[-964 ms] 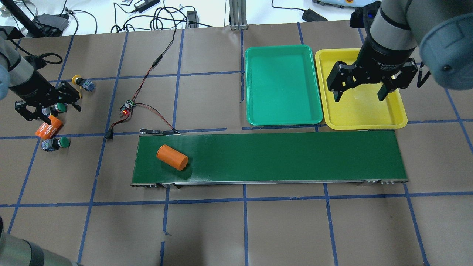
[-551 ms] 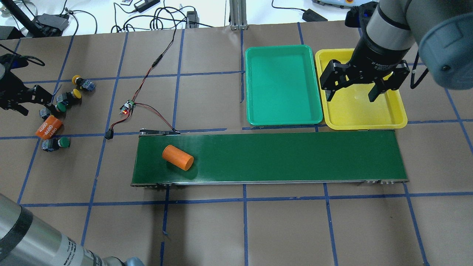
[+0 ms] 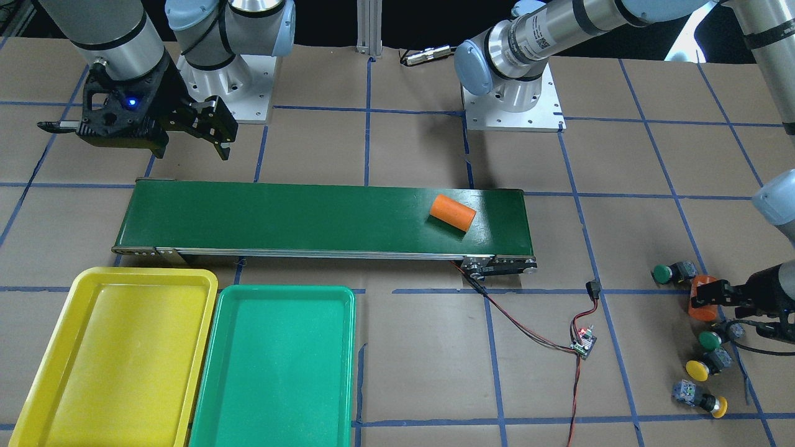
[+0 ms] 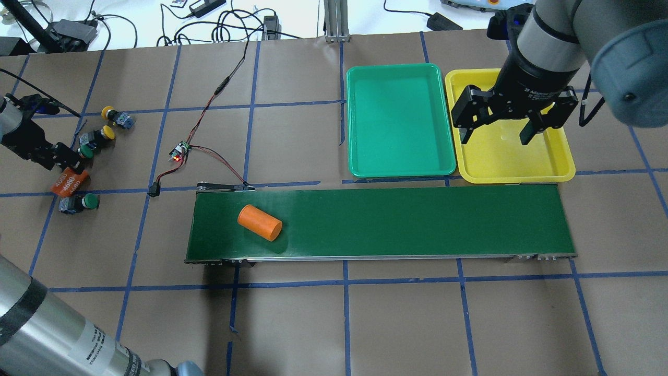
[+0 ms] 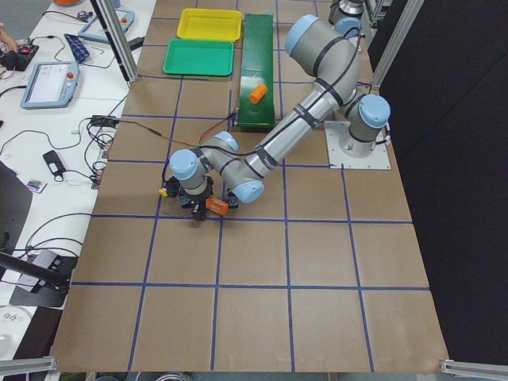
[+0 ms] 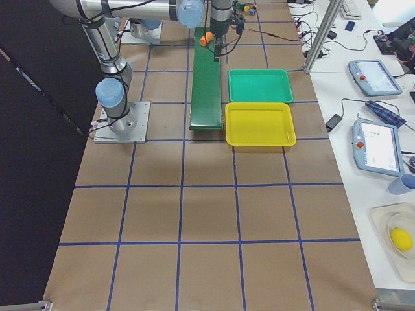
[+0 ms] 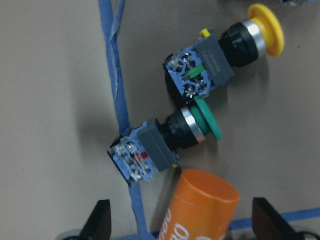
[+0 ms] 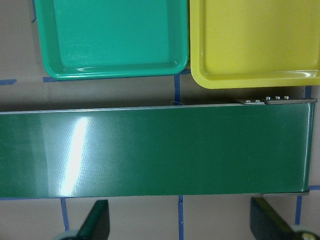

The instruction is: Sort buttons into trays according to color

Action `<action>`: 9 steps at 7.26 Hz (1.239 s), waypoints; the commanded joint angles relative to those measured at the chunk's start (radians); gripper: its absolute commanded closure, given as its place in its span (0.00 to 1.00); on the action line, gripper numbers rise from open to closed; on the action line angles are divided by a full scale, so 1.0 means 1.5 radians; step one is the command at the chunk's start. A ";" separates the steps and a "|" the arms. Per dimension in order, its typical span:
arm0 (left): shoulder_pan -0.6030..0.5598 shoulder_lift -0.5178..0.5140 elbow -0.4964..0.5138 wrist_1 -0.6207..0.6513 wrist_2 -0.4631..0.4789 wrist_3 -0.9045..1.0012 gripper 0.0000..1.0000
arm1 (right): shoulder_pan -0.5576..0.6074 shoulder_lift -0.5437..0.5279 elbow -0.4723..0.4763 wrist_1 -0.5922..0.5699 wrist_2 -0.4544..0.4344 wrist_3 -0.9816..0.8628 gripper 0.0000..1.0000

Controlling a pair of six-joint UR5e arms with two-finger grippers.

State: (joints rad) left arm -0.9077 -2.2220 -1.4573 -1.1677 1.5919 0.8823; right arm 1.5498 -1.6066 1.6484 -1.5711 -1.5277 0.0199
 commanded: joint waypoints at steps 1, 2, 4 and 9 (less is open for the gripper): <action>0.003 0.009 -0.025 -0.012 0.008 0.005 0.00 | 0.000 0.000 0.000 0.000 0.000 0.000 0.00; 0.003 0.004 -0.027 -0.002 0.027 0.005 0.24 | 0.000 0.000 0.000 -0.001 0.000 0.000 0.00; -0.003 0.012 -0.014 -0.002 0.031 0.005 0.89 | 0.000 0.000 0.001 0.001 0.000 0.000 0.00; -0.127 0.204 -0.071 -0.147 -0.017 0.008 0.96 | 0.000 -0.003 0.001 0.001 0.000 -0.001 0.00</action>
State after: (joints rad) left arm -1.0134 -1.9916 -1.5232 -1.3474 1.5952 0.8902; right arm 1.5493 -1.6080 1.6504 -1.5667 -1.5278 0.0197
